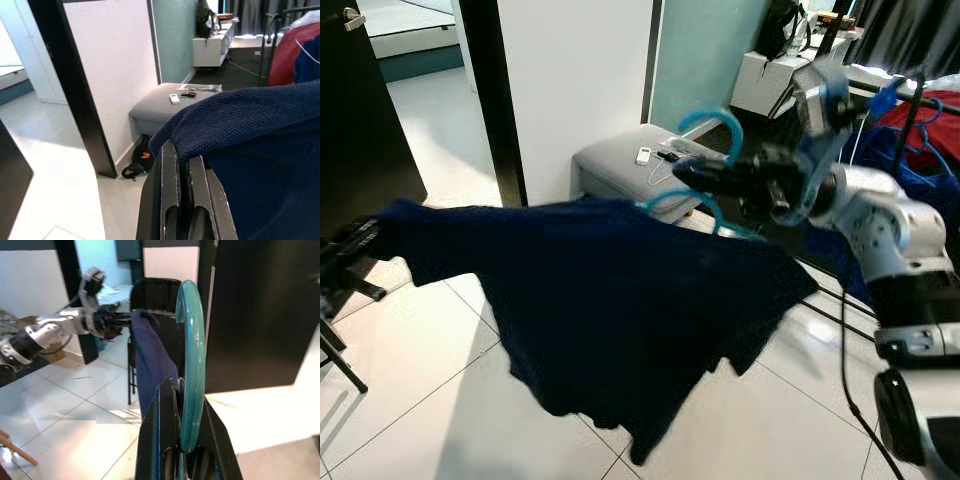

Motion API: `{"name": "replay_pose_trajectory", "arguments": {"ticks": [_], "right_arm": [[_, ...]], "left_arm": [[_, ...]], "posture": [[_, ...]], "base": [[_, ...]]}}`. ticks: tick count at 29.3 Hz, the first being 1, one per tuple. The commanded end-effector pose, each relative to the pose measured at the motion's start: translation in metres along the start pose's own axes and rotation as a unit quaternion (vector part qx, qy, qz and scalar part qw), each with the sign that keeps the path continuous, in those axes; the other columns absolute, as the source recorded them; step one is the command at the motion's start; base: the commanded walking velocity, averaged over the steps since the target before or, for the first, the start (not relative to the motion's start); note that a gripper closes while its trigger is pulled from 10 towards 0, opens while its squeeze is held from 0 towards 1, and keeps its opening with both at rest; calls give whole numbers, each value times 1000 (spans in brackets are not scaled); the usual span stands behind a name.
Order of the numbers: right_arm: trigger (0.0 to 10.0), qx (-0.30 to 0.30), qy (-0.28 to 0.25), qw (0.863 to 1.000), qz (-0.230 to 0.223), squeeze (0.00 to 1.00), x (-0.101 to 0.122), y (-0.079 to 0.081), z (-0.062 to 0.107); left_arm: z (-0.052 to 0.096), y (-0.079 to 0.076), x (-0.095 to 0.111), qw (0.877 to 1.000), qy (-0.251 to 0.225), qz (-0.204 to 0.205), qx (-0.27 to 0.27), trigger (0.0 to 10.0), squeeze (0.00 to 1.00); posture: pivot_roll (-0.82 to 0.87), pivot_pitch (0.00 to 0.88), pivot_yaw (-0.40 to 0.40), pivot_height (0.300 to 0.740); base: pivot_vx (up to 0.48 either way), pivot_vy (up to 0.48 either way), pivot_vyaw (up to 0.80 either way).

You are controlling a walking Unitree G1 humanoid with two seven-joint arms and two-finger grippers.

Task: Hang hanger

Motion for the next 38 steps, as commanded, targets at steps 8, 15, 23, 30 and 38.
{"name": "replay_pose_trajectory", "arguments": {"ticks": [8,15,23,30,38], "right_arm": [[0,-4,20,999,28,0,11,3,9],[0,-3,8,999,45,0,22,4,7],[0,-13,2,998,67,0,33,0,7],[0,-37,-12,996,86,0,46,-6,5],[0,-68,18,994,77,0,33,-13,6]], "left_arm": [[3,11,-5,999,9,-9,29,0,0],[-5,-12,-29,999,47,4,-15,0,0],[-6,-44,-69,990,129,22,-61,0,0],[2,-86,-102,962,221,18,-156,10000,1000],[-2,-88,-100,959,229,-12,-167,10000,1000]], "posture": [[18,0,-80,740],[15,0,-75,740],[9,0,-74,740],[5,0,-73,740],[5,0,-74,740]], "base": [[0,0,0],[0,0,0],[0,0,0],[0,0,0],[0,0,0]]}}
Point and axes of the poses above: a point about 5 cm out from each wrist's last joint towards the gripper, its own z axis pointing back from the gripper into the wrist, its own x axis along the axis of the wrist's last joint, y = z × x, the point moved 1 cm from there along -z, pointing out of the wrist towards the gripper, and after that the axes turned 1 degree about z, right-handed, at the moved point
